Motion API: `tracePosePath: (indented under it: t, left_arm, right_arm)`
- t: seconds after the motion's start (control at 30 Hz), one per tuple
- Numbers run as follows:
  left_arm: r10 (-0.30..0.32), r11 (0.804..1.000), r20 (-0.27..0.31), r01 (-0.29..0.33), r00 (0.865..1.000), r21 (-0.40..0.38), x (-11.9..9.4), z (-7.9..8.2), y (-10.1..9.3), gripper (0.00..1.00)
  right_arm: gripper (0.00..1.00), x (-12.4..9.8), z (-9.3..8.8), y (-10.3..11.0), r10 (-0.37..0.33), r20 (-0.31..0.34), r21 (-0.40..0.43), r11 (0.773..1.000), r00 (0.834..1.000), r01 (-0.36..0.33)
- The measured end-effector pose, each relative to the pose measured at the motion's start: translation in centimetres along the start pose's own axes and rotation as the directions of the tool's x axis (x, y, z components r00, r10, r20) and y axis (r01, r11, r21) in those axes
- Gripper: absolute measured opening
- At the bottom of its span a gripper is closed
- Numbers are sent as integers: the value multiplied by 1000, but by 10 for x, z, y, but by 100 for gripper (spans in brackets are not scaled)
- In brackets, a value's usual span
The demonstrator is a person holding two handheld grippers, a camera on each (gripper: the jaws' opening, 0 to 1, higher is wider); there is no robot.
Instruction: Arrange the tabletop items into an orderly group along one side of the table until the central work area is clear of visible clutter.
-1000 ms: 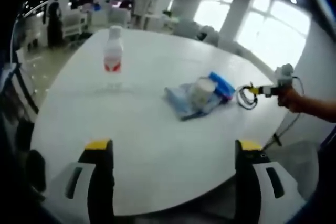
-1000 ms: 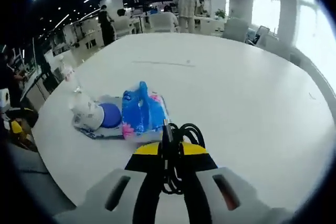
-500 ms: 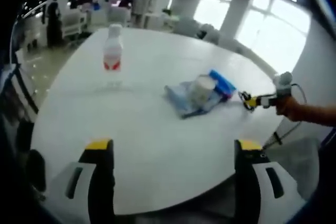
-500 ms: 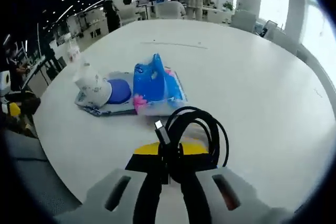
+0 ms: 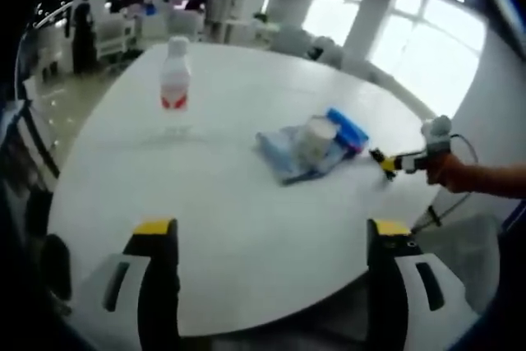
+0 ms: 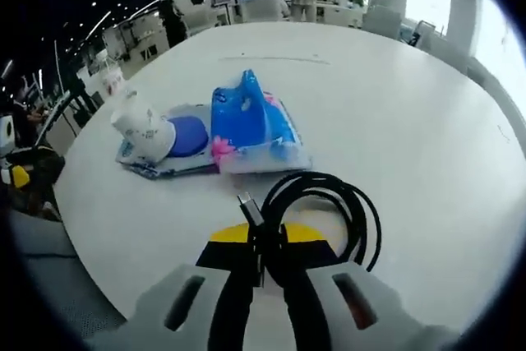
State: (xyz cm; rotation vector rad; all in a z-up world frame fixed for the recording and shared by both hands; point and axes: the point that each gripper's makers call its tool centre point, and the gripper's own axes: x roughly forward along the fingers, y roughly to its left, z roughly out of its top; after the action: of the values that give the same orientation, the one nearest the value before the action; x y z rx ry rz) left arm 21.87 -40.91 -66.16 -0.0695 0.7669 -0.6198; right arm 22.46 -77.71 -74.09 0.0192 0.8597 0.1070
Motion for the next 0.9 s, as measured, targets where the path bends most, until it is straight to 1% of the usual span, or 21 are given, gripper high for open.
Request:
tracePosePath:
  t: [0.1, 0.2, 0.33, 0.4, 0.47, 0.5, 0.9]
  left_arm:
    - [-1, 1000, -6, 1, 1000, 4, 1, -1, -1, 92]
    - [0, 1000, -7, 0, 1000, 8, 1, -1, -1, 92]
    - [0, 1000, -4, 0, 1000, 5, 1, -1, -1, 92]
    - [-2, 1000, -4, 2, 1000, 4, 1, -1, -1, 92]
    - [-4, 1000, -2, 4, 1000, 4, 1, 0, -1, 92]
    - [-4, 1000, -3, 4, 1000, 5, 1, 0, -1, 92]
    - [-7, 1000, 3, 7, 1000, 6, 1, 0, -1, 92]
  right_arm:
    - [11, 1, -1, 1, 4, -4, 6, 1000, 1000, -4]
    - [12, 4, -7, 3, 11, -25, 1, 1000, 1000, -11]
    - [13, 3, -8, 6, 16, -26, 15, 1000, 1000, -16]
    - [14, 3, -9, 7, 17, -24, 18, 1000, 1000, -16]
    - [12, 1, -8, 8, 13, -14, 22, 1000, 1000, -13]
    - [12, 0, -5, 7, 7, -4, 22, 1000, 1000, -7]
    - [13, -9, 0, 1, -9, 21, 54, 999, 1000, 7]
